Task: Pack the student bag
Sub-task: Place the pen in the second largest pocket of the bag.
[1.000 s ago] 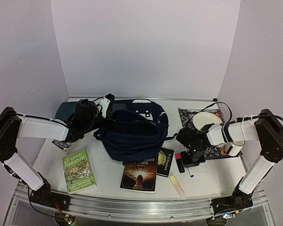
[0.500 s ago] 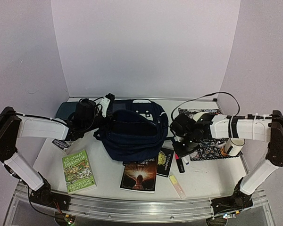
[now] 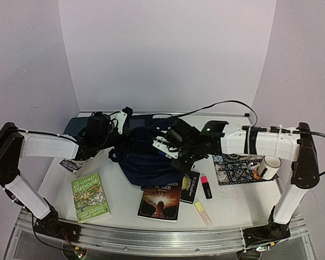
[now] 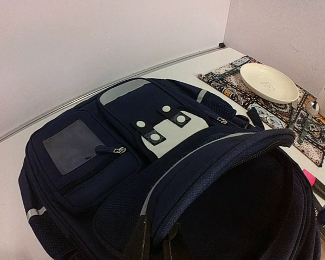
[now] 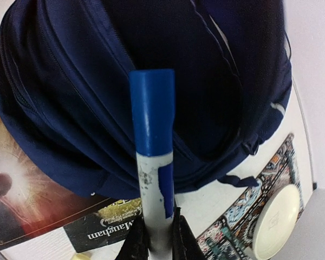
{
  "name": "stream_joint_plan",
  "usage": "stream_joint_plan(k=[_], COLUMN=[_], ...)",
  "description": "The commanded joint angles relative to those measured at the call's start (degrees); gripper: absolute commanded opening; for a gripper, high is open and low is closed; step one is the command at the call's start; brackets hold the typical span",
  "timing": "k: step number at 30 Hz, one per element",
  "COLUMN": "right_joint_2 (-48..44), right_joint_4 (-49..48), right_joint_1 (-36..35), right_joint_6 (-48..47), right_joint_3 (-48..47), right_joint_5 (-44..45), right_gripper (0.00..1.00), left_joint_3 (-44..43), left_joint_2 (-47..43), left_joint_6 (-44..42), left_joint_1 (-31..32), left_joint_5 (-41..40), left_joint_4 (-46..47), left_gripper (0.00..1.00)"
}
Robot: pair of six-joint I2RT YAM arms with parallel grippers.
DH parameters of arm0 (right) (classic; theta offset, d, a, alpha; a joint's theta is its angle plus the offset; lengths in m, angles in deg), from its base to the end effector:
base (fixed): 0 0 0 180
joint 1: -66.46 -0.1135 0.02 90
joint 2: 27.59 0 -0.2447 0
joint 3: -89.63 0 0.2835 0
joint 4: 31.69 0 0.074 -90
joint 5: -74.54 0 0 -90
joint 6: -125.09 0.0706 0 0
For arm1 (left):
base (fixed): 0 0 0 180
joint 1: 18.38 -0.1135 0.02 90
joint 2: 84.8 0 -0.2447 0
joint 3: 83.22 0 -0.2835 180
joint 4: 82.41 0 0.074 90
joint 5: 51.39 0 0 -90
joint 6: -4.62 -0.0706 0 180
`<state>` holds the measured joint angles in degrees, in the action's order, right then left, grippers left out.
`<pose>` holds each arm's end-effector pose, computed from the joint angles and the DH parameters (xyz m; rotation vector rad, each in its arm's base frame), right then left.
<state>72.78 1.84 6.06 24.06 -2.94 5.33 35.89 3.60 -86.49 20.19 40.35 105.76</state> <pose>0.2441 0.3789 0.2233 -1.1511 1.9178 0.0495 0.3122 -0.2517 0.1793 0.6767 1.8141 -0.4685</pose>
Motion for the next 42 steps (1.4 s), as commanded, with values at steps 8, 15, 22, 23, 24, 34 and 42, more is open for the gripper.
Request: stream_joint_plan(k=[8,15,22,23,24,34,42], right_joint_2=[14.7,20.8,19.9,19.4,18.7,6.8,-4.7], right_joint_4=[-3.3,-6.2,-8.2,-8.2,-8.2,-8.2,-6.5], right_joint_1=[-0.9,0.3,0.4,0.4,0.4,0.4,0.4], right_joint_6=[-27.7,-31.7,-30.1,-29.5,-28.7,-11.9,11.9], right_joint_3=[-14.9,-21.2,-20.4,-20.0,-19.5,-8.8,2.0], right_joint_5=[11.1,13.2,12.2,12.2,12.2,6.1,5.4], right_gripper=[0.0,0.16,0.4,0.43,0.45,0.6,0.69], left_joint_3=[-3.9,-3.3,-3.1,-3.1,-3.1,-2.9,-2.9], left_joint_2=[-1.9,-3.0,-3.1,-3.0,-2.9,-2.4,-1.5], left_joint_6=[2.2,2.0,2.0,2.0,2.1,2.1,2.7], left_joint_1=[0.0,0.0,0.0,0.0,0.0,0.0,0.1], left_joint_5=[4.8,5.3,5.1,5.1,5.1,3.9,3.4], left_joint_4=[4.2,3.8,3.7,3.7,3.7,3.5,3.5], left_gripper=[0.0,0.0,0.0,0.0,0.0,0.0,0.0])
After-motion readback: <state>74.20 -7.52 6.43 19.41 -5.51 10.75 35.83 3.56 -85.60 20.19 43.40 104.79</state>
